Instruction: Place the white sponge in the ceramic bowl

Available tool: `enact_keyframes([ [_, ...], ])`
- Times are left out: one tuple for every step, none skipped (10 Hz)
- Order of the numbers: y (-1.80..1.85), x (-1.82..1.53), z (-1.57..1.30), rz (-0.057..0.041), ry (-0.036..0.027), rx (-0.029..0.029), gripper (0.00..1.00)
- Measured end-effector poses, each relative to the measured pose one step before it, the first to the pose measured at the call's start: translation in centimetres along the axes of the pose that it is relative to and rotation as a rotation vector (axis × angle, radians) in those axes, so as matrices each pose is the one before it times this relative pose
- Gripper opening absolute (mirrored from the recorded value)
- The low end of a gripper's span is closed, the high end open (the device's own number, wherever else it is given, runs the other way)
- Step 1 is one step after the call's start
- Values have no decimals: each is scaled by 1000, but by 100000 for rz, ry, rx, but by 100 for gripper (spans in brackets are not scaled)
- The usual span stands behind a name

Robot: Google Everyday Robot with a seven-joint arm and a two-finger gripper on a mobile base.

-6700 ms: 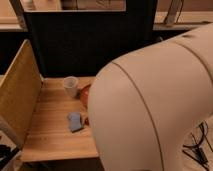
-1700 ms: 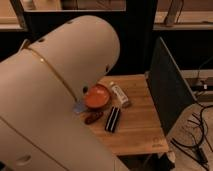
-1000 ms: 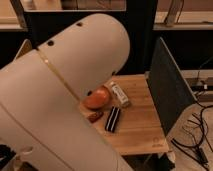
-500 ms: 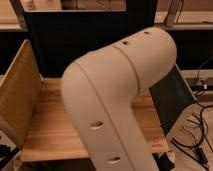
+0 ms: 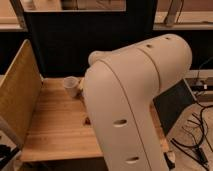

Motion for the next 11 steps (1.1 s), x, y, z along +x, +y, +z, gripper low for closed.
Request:
enact_keyframes([
  [-18, 9, -2, 20, 6, 18, 36],
  [-6, -8, -10, 11, -26, 6, 44],
  [17, -7, 4, -26, 3, -11, 54],
  [-33, 12, -5, 12, 7, 45, 66],
  [-23, 1, -11, 22, -11, 28, 73],
  [-16, 0, -8, 23, -11, 22, 80],
  [-15, 6, -2, 23, 5, 16, 80],
  [-4, 2, -1, 3, 1, 2, 80],
  [-12, 5, -4, 13, -3, 10, 80],
  [-9, 5, -1, 17, 2, 6, 80],
  [0, 2, -1, 6, 2, -1, 80],
])
